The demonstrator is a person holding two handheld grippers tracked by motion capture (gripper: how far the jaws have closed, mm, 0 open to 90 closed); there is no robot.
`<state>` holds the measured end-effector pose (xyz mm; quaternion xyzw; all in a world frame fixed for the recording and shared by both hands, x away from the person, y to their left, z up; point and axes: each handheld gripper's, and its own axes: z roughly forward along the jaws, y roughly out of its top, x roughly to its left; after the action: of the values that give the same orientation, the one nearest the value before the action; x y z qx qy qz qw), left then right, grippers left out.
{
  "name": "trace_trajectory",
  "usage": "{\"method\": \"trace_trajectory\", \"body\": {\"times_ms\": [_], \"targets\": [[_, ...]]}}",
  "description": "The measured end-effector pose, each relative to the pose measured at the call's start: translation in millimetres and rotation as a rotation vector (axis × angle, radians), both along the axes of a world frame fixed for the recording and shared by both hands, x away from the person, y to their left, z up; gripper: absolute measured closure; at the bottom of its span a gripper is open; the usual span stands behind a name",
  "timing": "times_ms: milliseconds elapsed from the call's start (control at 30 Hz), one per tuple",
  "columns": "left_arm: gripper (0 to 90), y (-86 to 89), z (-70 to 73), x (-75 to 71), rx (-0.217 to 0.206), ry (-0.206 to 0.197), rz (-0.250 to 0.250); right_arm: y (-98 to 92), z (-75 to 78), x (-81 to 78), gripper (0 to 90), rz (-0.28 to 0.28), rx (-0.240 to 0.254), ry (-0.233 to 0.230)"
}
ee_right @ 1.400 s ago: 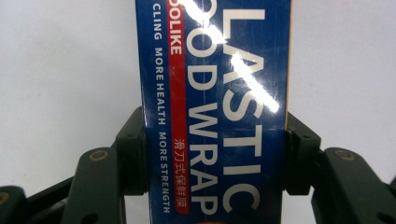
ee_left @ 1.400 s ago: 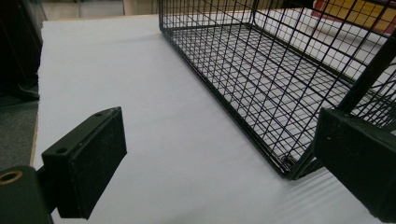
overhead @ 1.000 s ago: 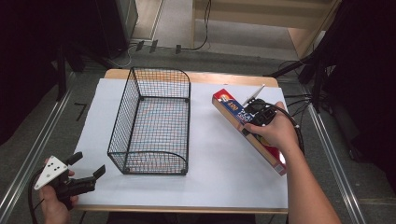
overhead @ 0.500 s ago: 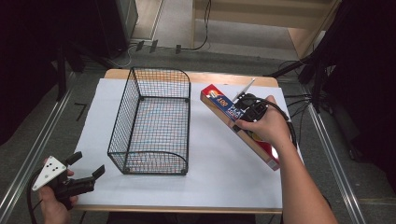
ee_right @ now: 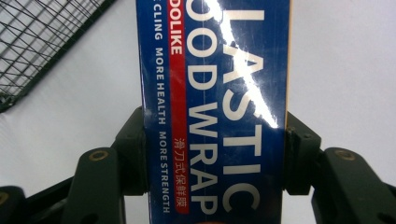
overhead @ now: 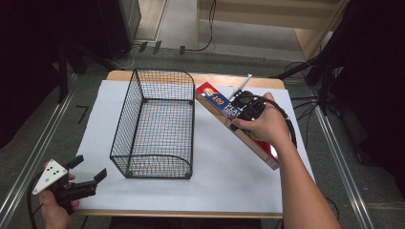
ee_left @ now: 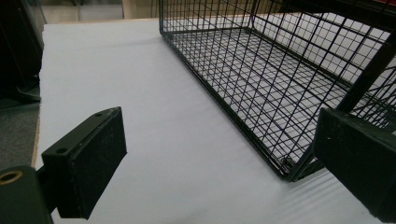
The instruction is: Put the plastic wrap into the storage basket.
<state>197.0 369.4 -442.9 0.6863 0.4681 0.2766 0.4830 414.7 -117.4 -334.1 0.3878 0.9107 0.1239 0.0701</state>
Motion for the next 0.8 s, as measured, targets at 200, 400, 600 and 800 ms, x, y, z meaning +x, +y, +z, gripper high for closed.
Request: {"method": "trace_trajectory", "body": {"times_ms": [200, 400, 600, 800], "targets": [[3.5, 0.2, 0.1, 0.0, 0.001, -0.001, 0.000, 9.3, 3.5, 0.5, 41.2, 0.015, 0.004, -0.003], [3.5, 0.3, 0.3, 0.0, -0.001, -0.002, -0.001, 20.4, 6.6, 0.5, 41.2, 0.029, 0.009, -0.006], [3.5, 0.7, 0.7, -0.1, -0.003, -0.003, -0.001, 34.4, 11.7, 0.3, 41.2, 0.042, 0.007, -0.008], [3.5, 0.7, 1.1, -0.4, -0.006, -0.005, -0.002, 48.3, 11.9, 0.6, 41.2, 0.067, 0.013, -0.005]]}}
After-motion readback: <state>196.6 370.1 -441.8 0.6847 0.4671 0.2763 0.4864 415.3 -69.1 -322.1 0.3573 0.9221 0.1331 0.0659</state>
